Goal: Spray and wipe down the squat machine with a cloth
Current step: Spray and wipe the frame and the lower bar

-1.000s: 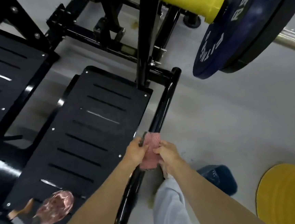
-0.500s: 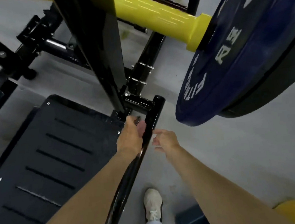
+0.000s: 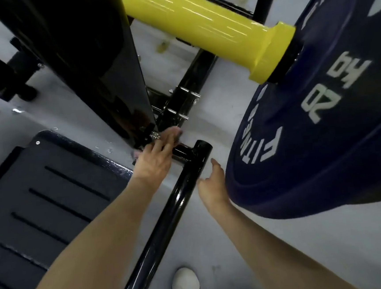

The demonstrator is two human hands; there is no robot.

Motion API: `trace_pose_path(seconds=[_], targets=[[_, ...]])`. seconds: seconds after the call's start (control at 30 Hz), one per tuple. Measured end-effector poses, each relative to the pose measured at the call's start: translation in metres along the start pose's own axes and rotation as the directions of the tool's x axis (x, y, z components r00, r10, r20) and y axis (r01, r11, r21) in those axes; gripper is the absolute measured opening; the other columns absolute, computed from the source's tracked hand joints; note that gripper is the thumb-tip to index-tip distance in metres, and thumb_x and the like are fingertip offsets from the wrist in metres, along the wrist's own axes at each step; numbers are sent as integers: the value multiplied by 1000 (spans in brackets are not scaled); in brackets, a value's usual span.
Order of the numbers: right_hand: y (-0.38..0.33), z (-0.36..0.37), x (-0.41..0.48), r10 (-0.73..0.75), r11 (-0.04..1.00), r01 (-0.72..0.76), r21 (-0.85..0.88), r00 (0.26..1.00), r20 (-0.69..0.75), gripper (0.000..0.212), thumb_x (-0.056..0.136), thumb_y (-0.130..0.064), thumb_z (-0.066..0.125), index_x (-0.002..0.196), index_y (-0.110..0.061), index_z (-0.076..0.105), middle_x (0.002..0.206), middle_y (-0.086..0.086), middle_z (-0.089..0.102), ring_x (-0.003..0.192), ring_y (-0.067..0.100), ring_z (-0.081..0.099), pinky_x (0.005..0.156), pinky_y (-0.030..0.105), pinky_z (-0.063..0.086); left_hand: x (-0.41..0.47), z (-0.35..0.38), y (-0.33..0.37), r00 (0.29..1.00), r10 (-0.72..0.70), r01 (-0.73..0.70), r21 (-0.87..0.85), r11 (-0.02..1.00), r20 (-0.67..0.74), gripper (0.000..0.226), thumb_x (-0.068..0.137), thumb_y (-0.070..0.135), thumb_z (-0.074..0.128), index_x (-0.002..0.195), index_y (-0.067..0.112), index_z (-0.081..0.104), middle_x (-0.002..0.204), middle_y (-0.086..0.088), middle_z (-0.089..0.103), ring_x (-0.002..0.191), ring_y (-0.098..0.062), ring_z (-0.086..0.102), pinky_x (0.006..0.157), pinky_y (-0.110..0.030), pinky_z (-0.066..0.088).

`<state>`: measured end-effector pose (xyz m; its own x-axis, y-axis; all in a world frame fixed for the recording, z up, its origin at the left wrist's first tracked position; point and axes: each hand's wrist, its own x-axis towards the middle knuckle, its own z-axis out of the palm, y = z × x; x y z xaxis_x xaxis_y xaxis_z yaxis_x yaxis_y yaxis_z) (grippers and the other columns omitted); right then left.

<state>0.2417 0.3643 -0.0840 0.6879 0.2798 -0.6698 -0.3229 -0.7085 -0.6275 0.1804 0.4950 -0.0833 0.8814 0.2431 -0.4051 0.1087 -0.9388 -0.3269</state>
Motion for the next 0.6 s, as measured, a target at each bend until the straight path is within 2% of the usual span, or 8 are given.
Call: trace_pose_path(seconds=[0.07,0.13,0.2,0.27,0.3,0.4,0.5,0.6], targets=[[5,1,2,-21,998,23,-57,999,35,77,82,6,51,150,-16,23,151,10,32,140,26,32,116,41,27,0,5,-1,999,-54,54,-15,998,2,61,94,4,44,149,0,19,157,-23,-9,132,-32,30,103,-39,37],[9,1,4,-22,998,25,-51,998,67,76,84,7,49,151,-16,20,151,9,32,139,25,33,116,39,28,1,5,7,990,-141,142,-150,978,14,63,94,1,43,149,-2,15,157,-22,-7,130,-32,32,103,-38,38],[11,0,8,24,999,-28,35,994,108,78,86,11,46,152,-18,16,153,7,30,137,25,36,113,36,33,8,2,26,939,-342,330,-413,849,48,72,89,-3,52,150,0,13,158,-15,-4,129,-31,33,104,-36,39],[12,-3,10,110,966,-147,215,978,177,75,88,16,40,152,-17,17,152,6,32,133,27,42,105,37,40,12,3,45,896,-439,373,-652,660,68,78,86,-2,59,151,6,17,159,-6,3,116,-30,39,99,-35,43],[13,-6,12,168,910,-236,341,962,217,71,90,16,37,151,-16,19,150,7,35,131,28,44,103,40,41,12,4,54,919,-392,308,-711,632,50,78,85,-1,58,152,10,19,159,-2,6,112,-28,40,97,-35,44],[29,-11,17,257,694,-408,593,910,325,52,99,4,26,147,-15,28,143,10,42,133,30,41,110,47,32,2,17,63,996,-68,16,-594,804,-66,74,86,1,54,151,16,22,158,1,11,115,-26,40,96,-36,44],[39,-17,25,283,623,-461,632,886,367,45,103,-7,20,147,-14,28,136,11,45,136,30,38,112,47,27,-5,12,42,958,276,-288,-274,918,-83,76,88,1,54,152,10,14,158,-5,5,135,-29,27,110,-44,34],[37,-22,30,340,585,-516,625,856,389,41,105,-13,19,144,-11,31,147,13,36,140,32,31,115,42,23,7,-6,23,924,381,-380,-134,915,-22,79,91,3,53,153,12,5,160,-3,-6,145,-29,9,114,-42,28]])
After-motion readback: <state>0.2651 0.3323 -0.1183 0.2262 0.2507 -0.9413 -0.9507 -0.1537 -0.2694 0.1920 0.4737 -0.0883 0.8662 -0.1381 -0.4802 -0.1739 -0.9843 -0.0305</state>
